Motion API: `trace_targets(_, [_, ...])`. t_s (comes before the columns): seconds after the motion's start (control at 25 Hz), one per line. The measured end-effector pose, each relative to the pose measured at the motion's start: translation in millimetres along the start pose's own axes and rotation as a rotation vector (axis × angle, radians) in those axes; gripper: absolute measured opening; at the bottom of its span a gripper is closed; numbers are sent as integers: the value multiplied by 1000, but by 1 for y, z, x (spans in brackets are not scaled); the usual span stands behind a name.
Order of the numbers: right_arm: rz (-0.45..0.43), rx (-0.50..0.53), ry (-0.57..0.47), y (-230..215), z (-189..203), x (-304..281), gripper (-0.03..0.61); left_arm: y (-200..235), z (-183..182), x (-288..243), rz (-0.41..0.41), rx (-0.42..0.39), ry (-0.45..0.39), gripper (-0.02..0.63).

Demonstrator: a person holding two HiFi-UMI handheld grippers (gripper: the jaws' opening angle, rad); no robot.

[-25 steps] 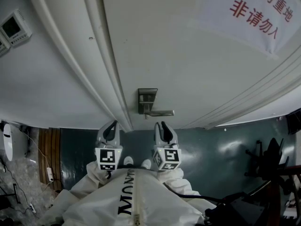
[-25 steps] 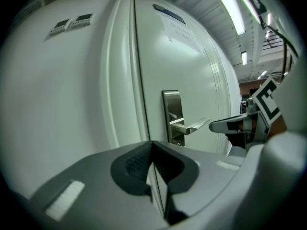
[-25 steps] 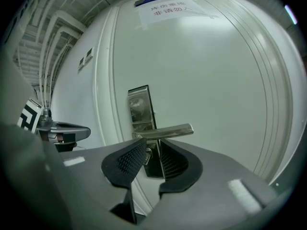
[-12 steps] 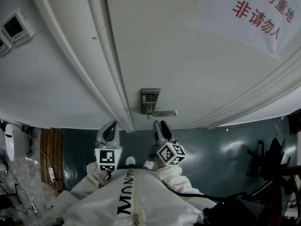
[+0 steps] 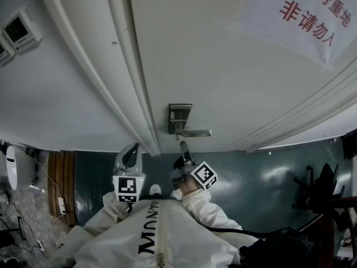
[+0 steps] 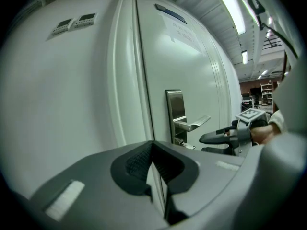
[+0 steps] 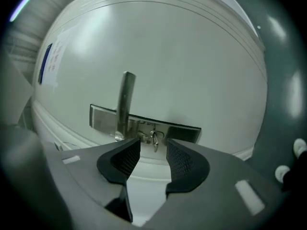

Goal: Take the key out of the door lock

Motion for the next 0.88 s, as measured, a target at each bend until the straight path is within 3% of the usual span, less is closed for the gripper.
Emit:
trace_targets(0.4, [-85, -210, -45, -17, 10, -18, 146, 3, 4, 3, -7, 2, 16, 0])
trace_targets(0.88, [-82, -233, -52, -21, 13, -26, 121, 3, 5, 3, 2, 1, 20, 0])
Point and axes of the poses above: the fingertips, and each gripper's own axes: x backward along the fingers, y to its left, z out of its underside, the point moved 9 cm from there along x, backward along the fingers, and after that the axes turned 5 degrees about -x, right-handed, at the moved point
